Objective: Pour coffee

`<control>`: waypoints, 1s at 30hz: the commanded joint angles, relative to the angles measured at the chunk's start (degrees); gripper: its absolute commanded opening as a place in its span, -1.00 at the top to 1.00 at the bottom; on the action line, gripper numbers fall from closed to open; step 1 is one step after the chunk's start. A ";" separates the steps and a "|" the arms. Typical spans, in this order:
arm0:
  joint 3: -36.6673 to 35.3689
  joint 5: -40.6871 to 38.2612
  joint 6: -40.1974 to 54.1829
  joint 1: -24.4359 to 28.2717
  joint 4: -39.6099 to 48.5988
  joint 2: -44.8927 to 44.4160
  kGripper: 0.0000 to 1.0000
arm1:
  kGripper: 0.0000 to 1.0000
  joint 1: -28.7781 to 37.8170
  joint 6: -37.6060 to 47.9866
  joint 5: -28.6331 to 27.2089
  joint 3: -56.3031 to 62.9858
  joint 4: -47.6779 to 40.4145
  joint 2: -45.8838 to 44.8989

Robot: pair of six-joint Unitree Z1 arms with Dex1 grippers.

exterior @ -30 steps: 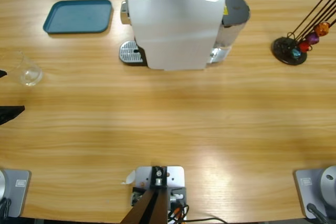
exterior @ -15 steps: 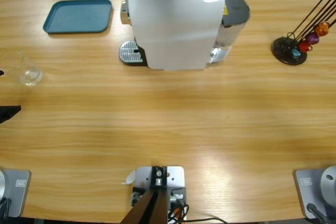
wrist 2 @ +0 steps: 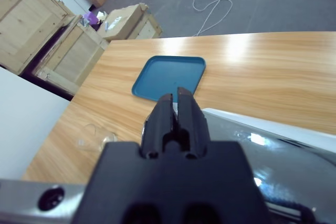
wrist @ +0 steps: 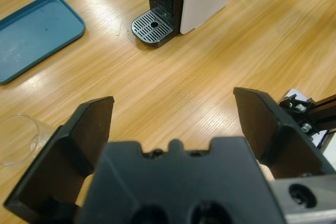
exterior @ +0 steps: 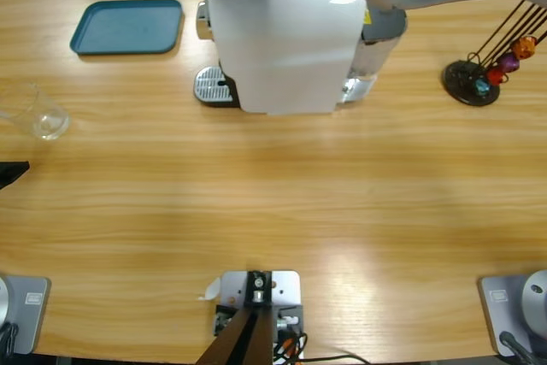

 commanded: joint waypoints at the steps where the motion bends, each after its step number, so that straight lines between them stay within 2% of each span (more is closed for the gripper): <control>1: 2.42 0.80 -0.47 0.21 0.68 -0.98 -0.99 | 1.00 1.58 0.64 0.98 5.74 1.16 9.60; 15: 2.34 0.73 -0.49 0.21 0.68 -0.84 -0.99 | 1.00 0.87 0.99 0.56 9.05 2.83 11.21; 30: 2.34 0.71 -0.49 0.21 0.66 -0.19 -0.99 | 1.00 -0.01 0.58 -0.85 8.94 10.65 14.43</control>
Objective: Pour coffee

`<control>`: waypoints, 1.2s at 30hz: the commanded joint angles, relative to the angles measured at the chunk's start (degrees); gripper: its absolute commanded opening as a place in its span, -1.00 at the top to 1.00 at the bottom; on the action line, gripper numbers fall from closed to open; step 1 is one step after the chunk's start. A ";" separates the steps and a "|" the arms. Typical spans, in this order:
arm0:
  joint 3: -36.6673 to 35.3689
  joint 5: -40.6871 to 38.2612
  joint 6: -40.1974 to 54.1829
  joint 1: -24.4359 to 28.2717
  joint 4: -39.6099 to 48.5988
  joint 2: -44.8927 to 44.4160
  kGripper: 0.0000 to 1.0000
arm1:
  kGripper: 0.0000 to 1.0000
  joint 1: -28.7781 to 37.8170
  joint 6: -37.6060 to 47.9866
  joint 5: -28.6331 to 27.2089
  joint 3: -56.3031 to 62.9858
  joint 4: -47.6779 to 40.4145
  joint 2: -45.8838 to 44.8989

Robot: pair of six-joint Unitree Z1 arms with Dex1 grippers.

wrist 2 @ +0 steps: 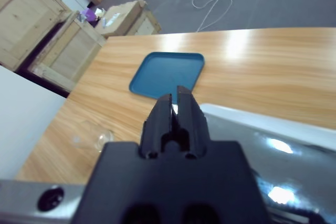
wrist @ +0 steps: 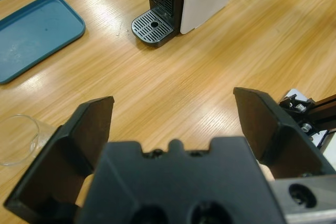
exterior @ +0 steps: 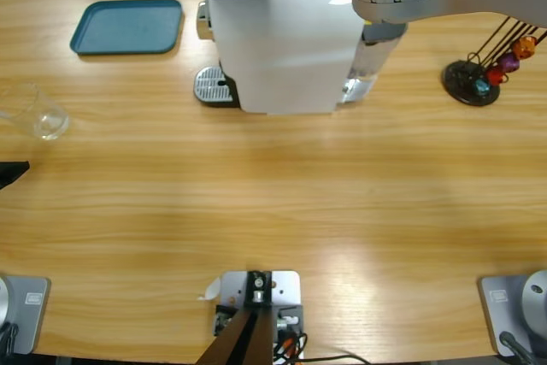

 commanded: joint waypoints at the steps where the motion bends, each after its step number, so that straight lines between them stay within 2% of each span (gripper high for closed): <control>1: 2.33 0.71 -0.49 0.21 0.66 -0.19 -0.99 | 1.00 -0.13 0.60 -0.67 8.00 9.23 13.52; 6: 2.32 0.71 -0.49 0.21 0.62 -0.14 -0.99 | 1.00 -0.71 0.60 -0.58 7.74 10.14 13.78; 13: 2.26 0.71 -0.49 0.21 0.68 -0.25 -0.99 | 1.00 -0.88 0.16 -1.37 2.34 20.09 16.14; 18: 2.25 0.73 -0.49 0.21 0.64 -0.18 -0.99 | 1.00 -0.88 -0.08 -2.58 1.87 19.76 15.22; 20: 2.25 0.73 -0.49 0.21 0.59 -0.12 -0.99 | 1.00 -0.88 -3.54 -2.50 2.59 16.70 11.92; 22: 2.28 0.83 -0.49 0.21 0.34 -0.12 -0.99 | 1.00 -0.88 -11.16 1.20 2.68 12.55 7.33; 23: 2.25 1.15 -0.49 0.21 0.06 -0.11 -0.99 | 0.68 -0.88 -13.86 3.53 2.29 11.71 4.91; 24: 2.21 1.55 -0.49 0.21 -0.03 -0.04 -0.99 | -0.58 -0.88 -16.46 4.48 1.85 11.58 2.45; 25: 2.09 2.15 -0.49 0.21 -0.03 0.25 -0.99 | -0.99 -0.83 -18.56 5.63 1.57 11.20 -0.28; 30: 1.09 7.51 -2.72 0.21 -0.03 1.42 -0.99 | -1.00 -0.80 -21.69 12.45 0.99 11.60 -12.99; 36: 0.66 17.06 -12.00 0.21 0.38 2.32 -0.99 | -1.00 -0.53 -26.15 12.78 6.40 18.88 -25.73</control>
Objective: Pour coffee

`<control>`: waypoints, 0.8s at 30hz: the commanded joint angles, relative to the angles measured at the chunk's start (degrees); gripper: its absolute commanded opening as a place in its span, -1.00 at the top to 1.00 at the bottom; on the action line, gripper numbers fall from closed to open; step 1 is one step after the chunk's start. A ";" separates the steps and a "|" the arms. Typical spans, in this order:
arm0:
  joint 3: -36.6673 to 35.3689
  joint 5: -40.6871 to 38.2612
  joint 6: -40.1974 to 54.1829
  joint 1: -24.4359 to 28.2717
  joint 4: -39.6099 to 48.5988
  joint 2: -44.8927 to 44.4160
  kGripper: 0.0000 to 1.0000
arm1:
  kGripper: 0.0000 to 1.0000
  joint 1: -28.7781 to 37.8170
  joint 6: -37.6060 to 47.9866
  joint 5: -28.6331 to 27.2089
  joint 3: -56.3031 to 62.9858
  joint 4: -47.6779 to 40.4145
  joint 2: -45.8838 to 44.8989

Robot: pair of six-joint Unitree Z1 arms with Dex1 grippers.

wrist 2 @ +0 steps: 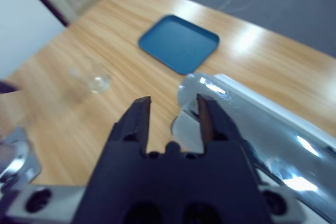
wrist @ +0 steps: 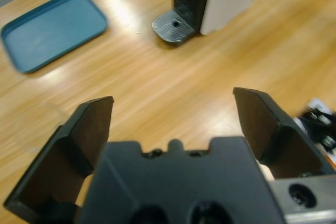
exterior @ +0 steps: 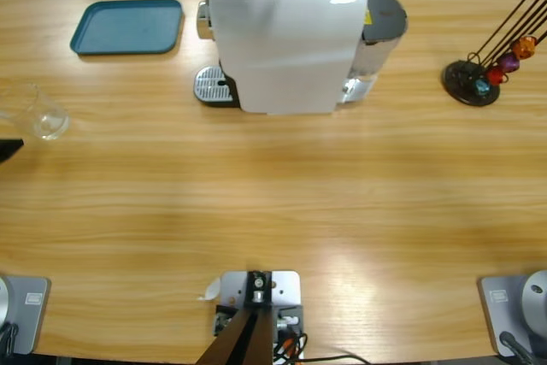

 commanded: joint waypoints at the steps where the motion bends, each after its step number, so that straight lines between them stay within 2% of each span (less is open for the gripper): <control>1: 0.68 10.70 -9.89 0.22 0.62 2.23 -0.99 | -1.00 0.28 -5.60 1.67 8.98 8.00 -17.41; 4: 0.23 14.53 -11.93 1.03 1.63 3.13 -0.99 | -1.00 0.28 -5.93 1.63 14.76 10.09 -24.25; 9: -0.46 22.24 -21.14 3.39 5.07 5.64 -0.99 | -1.00 0.28 -4.12 2.11 22.07 12.59 -32.00; 13: 0.10 24.85 -33.40 4.34 5.69 11.51 -0.99 | -1.00 0.28 -3.65 2.11 25.29 14.65 -34.99; 18: 2.65 29.01 -41.55 4.34 5.95 19.60 -0.99 | -1.00 0.28 -2.82 2.25 28.31 15.14 -35.97; 24: 2.05 31.28 -42.82 5.57 5.79 27.33 -1.00 | -1.00 0.28 -2.82 2.32 32.48 18.08 -40.96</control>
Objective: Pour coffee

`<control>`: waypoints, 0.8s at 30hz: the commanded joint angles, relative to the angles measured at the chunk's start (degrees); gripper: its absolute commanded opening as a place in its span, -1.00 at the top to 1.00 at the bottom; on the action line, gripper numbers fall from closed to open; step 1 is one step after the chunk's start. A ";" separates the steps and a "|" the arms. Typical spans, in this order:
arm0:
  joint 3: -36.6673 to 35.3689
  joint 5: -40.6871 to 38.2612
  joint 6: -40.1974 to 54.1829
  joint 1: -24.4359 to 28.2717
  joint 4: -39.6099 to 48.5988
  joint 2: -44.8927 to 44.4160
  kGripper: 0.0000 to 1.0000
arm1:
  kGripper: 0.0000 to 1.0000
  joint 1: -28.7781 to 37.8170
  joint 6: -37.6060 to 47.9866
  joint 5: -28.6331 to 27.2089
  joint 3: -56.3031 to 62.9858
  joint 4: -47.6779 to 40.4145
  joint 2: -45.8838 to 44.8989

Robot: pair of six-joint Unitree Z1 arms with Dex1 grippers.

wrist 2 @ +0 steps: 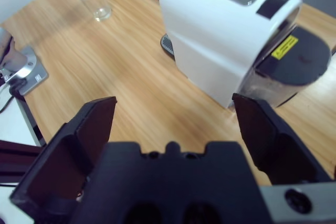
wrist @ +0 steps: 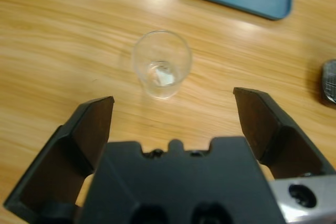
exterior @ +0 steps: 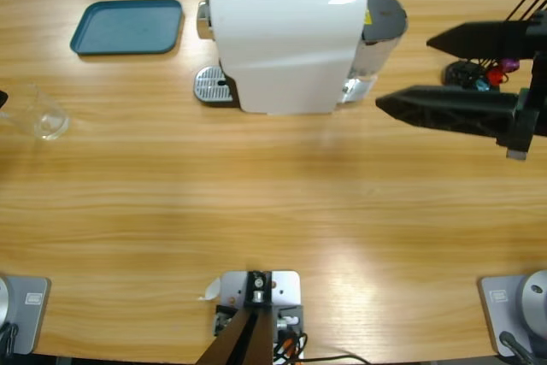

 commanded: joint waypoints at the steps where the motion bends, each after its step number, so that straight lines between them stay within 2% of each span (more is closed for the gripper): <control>1: 1.83 2.95 -2.95 2.23 0.47 10.91 -0.99 | -1.00 0.27 0.42 1.17 6.98 4.42 -7.41; 6: 2.87 4.67 -5.96 4.76 -1.76 15.86 -1.00 | -1.00 0.27 0.44 0.81 9.48 7.02 -12.51; 10: 2.64 6.54 -8.98 5.86 -3.15 21.65 -1.00 | -1.00 0.27 0.51 0.73 9.86 6.84 -11.93; 14: 2.54 6.98 -8.07 5.86 -7.63 25.50 -1.00 | -1.00 0.27 0.60 0.73 9.86 5.82 -10.47; 19: -0.17 6.89 -6.17 5.20 -8.72 24.12 -0.98 | -1.00 0.27 0.60 0.73 9.86 3.87 -8.54; 24: 0.64 7.06 -6.05 4.72 -8.56 19.41 -0.98 | -1.00 0.27 0.60 0.81 10.80 1.80 -7.20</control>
